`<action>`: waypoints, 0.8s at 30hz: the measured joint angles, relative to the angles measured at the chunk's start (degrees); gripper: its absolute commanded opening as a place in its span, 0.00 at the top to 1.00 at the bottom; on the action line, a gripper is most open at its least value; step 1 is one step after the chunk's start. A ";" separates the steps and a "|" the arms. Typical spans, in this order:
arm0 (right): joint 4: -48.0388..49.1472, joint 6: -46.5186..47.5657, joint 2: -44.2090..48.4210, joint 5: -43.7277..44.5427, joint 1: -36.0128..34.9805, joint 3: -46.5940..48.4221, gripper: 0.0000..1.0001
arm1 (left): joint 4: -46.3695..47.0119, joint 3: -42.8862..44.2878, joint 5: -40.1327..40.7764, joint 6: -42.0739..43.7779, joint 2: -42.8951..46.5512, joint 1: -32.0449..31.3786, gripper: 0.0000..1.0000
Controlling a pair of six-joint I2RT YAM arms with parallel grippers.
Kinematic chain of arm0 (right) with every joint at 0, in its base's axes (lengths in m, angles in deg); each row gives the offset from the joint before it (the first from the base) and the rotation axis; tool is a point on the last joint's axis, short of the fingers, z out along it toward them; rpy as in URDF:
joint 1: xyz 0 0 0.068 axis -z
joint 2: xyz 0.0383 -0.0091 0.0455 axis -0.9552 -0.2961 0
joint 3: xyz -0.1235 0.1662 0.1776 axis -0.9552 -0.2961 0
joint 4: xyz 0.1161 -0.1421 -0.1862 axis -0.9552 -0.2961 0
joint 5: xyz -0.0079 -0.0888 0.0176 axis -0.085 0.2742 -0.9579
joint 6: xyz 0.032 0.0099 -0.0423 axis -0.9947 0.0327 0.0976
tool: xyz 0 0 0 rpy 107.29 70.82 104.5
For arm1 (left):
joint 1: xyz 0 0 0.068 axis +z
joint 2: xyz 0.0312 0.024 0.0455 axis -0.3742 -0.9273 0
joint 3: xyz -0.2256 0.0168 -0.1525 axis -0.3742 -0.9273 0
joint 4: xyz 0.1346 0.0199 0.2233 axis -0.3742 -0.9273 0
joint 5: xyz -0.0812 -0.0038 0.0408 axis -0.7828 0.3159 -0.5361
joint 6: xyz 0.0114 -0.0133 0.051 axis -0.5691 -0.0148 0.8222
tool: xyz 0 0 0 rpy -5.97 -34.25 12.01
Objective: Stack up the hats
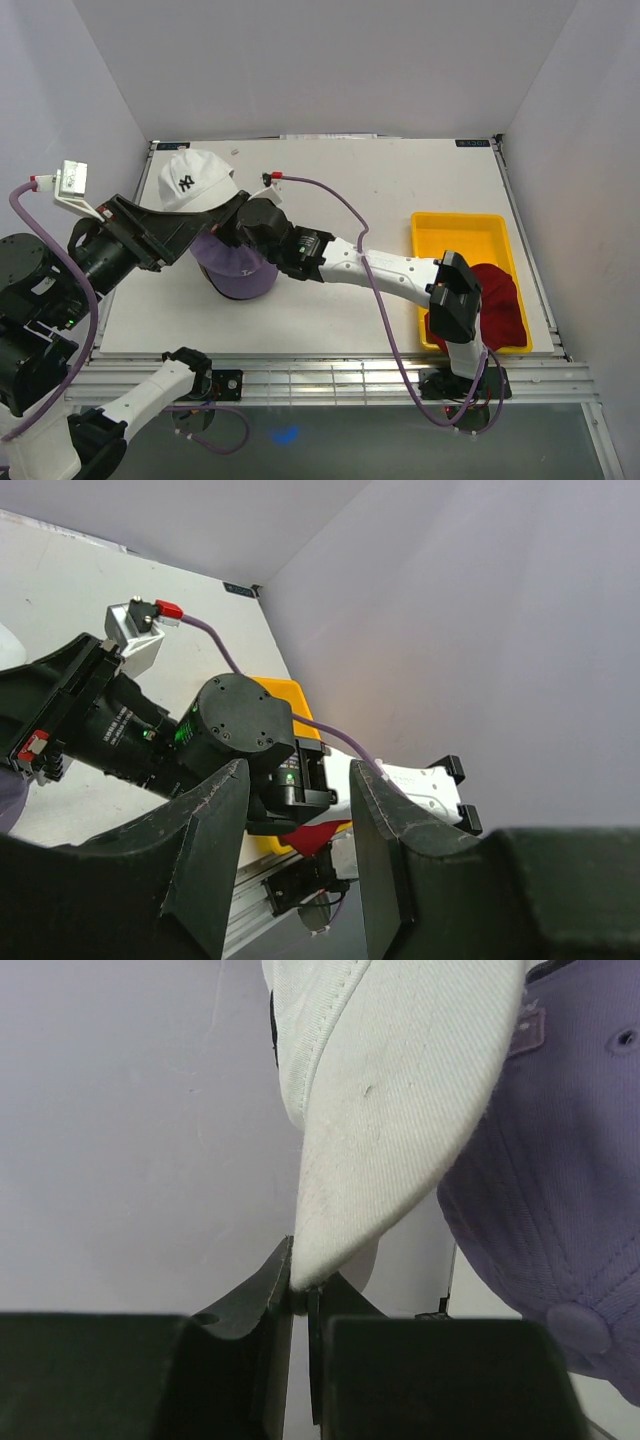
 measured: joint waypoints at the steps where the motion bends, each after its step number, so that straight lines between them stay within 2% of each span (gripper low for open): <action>1: 0.90 0.28 0.11 0.00 0.00 -0.26 0.92 | 0.02 0.00 0.07 0.00 0.00 -0.02 0.45; 24: 22.43 3.34 16.22 -1.07 -0.22 -22.77 0.92 | -0.02 1.53 2.82 0.61 -0.07 -0.52 0.46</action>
